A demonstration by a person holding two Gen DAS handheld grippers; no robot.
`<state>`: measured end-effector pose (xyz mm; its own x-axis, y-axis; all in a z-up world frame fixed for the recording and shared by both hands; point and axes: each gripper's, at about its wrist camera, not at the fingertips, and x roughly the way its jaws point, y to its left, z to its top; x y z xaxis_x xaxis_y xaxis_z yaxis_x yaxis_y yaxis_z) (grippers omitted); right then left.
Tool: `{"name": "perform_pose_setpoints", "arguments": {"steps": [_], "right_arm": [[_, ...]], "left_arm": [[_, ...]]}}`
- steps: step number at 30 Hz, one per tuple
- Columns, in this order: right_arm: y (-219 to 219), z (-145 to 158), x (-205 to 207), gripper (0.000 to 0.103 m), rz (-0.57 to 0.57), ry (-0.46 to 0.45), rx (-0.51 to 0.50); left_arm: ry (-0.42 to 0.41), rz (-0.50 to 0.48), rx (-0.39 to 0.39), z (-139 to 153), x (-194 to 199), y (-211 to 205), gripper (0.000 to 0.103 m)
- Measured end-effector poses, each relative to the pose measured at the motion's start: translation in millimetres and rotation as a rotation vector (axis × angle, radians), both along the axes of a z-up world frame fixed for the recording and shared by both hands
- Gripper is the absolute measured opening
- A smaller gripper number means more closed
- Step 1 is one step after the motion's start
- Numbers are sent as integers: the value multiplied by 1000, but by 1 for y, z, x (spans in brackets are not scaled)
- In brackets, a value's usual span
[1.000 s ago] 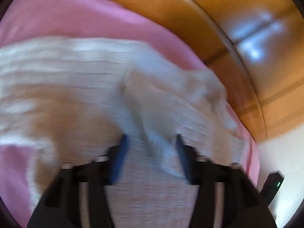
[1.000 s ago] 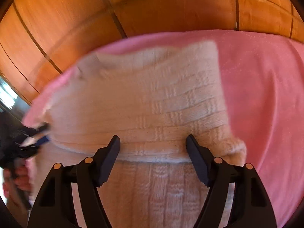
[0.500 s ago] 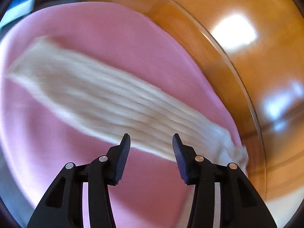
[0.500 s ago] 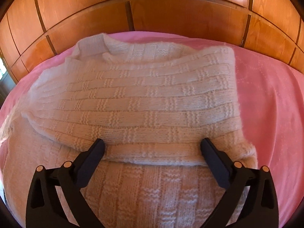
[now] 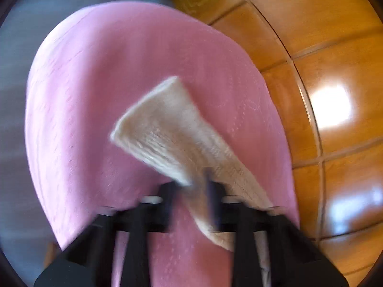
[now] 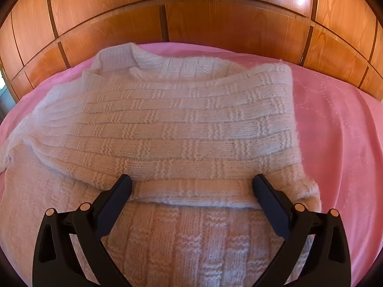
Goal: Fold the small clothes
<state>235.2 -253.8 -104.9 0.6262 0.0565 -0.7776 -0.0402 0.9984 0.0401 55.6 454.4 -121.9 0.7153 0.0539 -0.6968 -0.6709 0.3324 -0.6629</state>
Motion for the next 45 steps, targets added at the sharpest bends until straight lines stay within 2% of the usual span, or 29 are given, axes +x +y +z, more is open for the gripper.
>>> {"name": "perform_pose_setpoints", "arguments": {"steps": [3,5,6,8,11,13,16,19,23,25,27,28,30,32,36,39,40,41,43,45], "right_arm": [[0,0,0,101,0,0,-2],[1,-1,0,101,-1,-1,-4],[1,-1,0,101,0,-1,-3],[1,-1,0,101,0,-1,-3],[1,-1,0,101,1,-2,2],[0,-1,0,101,2,-3,7],[-1,0,0,101,2,-4,11],[-2,0,0,101,3,-6,19],[-4,0,0,101,5,-8,32],[-5,0,0,101,6,-8,36],[-6,1,1,101,8,-7,38],[-6,3,2,100,9,-3,43],[-6,11,2,91,4,-3,40],[-2,28,-2,74,39,-28,129],[29,42,2,64,157,-1,320],[59,34,12,59,217,60,342],[76,26,17,44,236,95,311],[87,23,17,19,245,107,286],[104,24,17,6,264,93,203],[105,46,10,5,276,23,177]], "left_arm": [[-37,-78,127,33,18,-21,6],[-87,-172,223,62,31,-48,6],[-126,-242,284,81,40,-72,6],[-179,-332,355,104,51,-108,6],[-265,-521,427,131,74,-188,6],[-301,-632,433,137,86,-233,6],[-309,-772,431,132,110,-300,6],[-265,-891,438,111,132,-358,6],[-166,-1003,437,75,152,-400,6],[-121,-1053,432,59,153,-410,16],[-114,-1060,425,50,140,-406,28],[-109,-1051,433,49,134,-404,29],[-111,-1044,435,52,122,-395,29],[-107,-1024,443,50,109,-383,29],[-85,-971,433,44,90,-360,29],[-54,-948,449,36,81,-353,29],[-42,-941,446,31,79,-348,29],[-31,-931,445,29,77,-344,29],[-10,-906,468,24,77,-339,29],[7,-890,489,21,77,-333,29]]}}
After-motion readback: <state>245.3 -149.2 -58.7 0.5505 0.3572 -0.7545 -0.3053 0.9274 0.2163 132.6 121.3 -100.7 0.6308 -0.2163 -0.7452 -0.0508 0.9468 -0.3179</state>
